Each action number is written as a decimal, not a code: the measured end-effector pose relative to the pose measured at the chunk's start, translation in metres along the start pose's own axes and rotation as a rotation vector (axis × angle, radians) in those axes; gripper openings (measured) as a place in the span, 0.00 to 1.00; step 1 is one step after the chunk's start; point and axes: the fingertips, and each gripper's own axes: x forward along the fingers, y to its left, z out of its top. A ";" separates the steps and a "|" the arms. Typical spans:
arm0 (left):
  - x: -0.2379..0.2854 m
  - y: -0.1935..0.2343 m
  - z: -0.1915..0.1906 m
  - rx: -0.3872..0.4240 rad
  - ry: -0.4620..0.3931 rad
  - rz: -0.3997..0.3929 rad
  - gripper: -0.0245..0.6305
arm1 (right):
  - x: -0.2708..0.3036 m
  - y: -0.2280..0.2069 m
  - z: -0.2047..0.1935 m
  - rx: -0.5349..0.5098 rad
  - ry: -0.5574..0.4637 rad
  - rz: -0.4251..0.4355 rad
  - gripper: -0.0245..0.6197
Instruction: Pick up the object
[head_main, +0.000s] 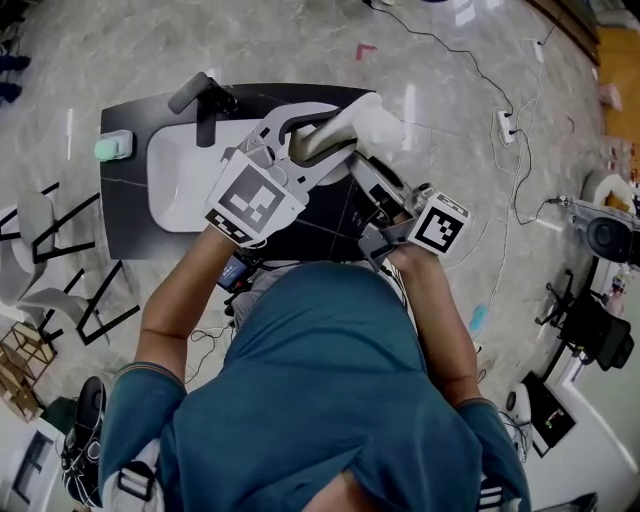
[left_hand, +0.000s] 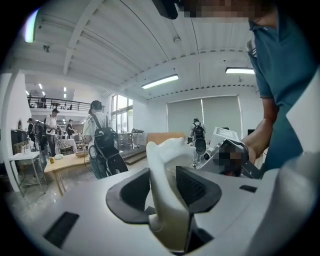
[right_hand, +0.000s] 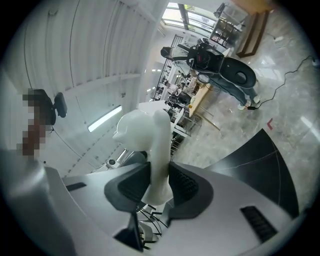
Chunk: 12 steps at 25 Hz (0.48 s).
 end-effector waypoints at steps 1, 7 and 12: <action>-0.001 -0.001 -0.001 -0.002 0.000 0.000 0.29 | -0.001 -0.001 -0.002 0.000 0.006 -0.011 0.23; -0.003 -0.009 -0.001 -0.004 0.005 -0.003 0.29 | -0.008 0.001 -0.007 -0.001 0.023 -0.026 0.23; -0.001 -0.016 -0.005 -0.004 0.021 -0.008 0.29 | -0.013 -0.002 -0.012 0.011 0.031 -0.030 0.23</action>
